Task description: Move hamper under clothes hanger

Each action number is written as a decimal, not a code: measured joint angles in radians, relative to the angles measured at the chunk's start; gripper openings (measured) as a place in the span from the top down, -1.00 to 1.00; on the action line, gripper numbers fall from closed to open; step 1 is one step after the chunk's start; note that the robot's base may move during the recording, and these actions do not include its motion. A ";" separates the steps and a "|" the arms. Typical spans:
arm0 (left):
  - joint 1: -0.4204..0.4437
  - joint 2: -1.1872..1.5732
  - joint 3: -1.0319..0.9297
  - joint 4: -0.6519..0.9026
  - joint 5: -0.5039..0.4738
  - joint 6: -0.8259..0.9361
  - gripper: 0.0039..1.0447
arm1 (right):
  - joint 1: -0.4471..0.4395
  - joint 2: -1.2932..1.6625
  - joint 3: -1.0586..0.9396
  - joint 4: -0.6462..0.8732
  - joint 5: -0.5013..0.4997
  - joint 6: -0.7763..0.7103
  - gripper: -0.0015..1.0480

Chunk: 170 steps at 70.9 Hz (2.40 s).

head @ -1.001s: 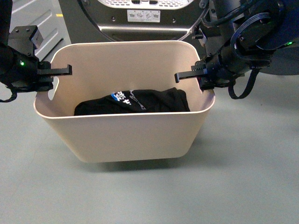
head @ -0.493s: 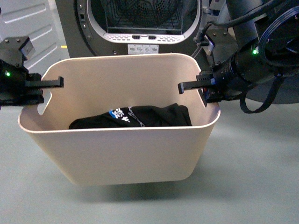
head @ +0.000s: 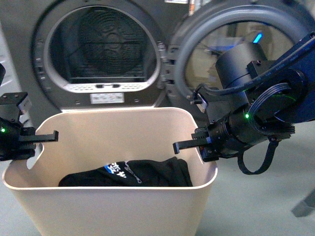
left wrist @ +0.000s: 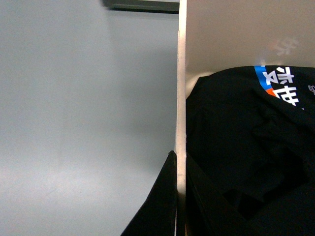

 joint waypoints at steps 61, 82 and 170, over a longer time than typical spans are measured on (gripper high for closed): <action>-0.025 0.000 0.000 0.000 0.013 0.000 0.93 | -0.031 0.000 -0.002 0.000 0.015 -0.004 0.94; -0.027 0.000 0.000 0.000 0.013 0.000 0.93 | -0.033 0.000 -0.003 0.000 0.015 -0.004 0.94; -0.029 0.000 0.000 0.000 0.015 0.000 0.93 | -0.035 -0.001 -0.003 -0.001 0.018 -0.004 0.94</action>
